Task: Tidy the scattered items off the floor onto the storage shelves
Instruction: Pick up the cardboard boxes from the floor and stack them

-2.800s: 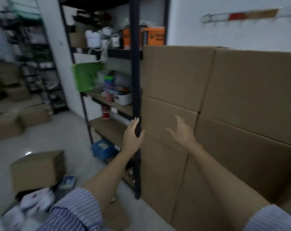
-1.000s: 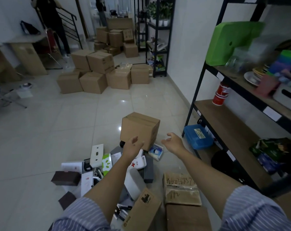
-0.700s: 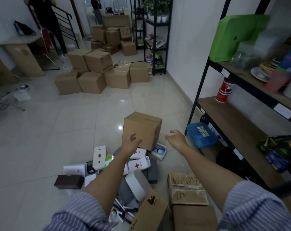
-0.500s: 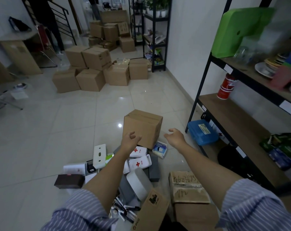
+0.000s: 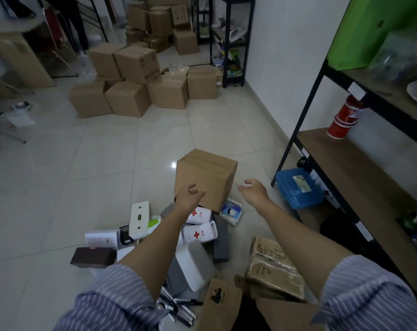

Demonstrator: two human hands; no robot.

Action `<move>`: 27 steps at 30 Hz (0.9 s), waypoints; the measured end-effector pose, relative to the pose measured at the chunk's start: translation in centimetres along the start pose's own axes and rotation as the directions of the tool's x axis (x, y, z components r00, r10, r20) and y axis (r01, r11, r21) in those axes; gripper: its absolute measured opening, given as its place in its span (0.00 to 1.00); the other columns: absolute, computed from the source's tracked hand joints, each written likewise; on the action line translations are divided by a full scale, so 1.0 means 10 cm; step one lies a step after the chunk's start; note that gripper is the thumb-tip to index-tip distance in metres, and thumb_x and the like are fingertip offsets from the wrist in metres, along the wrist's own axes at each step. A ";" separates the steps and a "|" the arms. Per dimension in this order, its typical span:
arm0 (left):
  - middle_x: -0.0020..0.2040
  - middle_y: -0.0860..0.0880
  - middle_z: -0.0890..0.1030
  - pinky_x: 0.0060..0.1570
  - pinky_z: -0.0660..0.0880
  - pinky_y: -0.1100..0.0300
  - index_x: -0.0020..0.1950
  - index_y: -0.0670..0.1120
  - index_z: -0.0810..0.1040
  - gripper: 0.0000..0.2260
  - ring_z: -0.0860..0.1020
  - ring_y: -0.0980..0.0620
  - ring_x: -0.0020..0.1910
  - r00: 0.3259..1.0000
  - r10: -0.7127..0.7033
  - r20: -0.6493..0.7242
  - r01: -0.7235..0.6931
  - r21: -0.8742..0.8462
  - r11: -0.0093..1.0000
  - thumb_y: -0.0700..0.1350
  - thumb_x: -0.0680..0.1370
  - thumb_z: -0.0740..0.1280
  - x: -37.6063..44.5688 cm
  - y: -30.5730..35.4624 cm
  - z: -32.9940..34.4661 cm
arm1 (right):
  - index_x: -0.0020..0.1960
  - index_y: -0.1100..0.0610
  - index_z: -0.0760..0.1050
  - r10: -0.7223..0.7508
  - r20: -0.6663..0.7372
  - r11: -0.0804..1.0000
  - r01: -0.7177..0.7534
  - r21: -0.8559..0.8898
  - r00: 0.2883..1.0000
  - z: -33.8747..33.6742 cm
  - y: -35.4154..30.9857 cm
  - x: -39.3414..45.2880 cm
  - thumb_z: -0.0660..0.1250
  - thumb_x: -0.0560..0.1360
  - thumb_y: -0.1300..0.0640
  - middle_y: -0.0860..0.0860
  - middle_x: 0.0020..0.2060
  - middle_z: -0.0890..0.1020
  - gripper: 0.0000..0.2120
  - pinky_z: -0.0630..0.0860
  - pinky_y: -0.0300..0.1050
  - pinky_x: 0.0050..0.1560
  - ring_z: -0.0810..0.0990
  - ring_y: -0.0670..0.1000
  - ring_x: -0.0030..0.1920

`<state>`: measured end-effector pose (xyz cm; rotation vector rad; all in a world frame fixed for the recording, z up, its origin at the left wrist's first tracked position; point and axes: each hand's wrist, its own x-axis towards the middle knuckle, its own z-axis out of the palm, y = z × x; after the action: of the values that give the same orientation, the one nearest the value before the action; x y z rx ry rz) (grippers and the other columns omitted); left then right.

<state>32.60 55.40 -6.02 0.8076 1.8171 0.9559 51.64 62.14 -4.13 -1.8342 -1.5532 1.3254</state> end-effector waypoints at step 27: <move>0.66 0.47 0.74 0.54 0.69 0.61 0.69 0.45 0.71 0.17 0.73 0.52 0.60 0.955 -0.245 -0.170 0.217 -0.168 0.962 0.42 0.80 0.66 4.49 -1.69 1.66 | 0.70 0.64 0.62 0.551 0.111 0.804 -0.562 0.194 0.827 2.01 1.46 5.10 0.64 0.76 0.37 0.60 0.59 0.76 0.36 0.78 0.59 0.57 0.77 0.61 0.55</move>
<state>28.50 88.98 -43.91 0.4118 1.9266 1.0260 39.40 98.89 -45.58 -2.2119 -0.8477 1.7207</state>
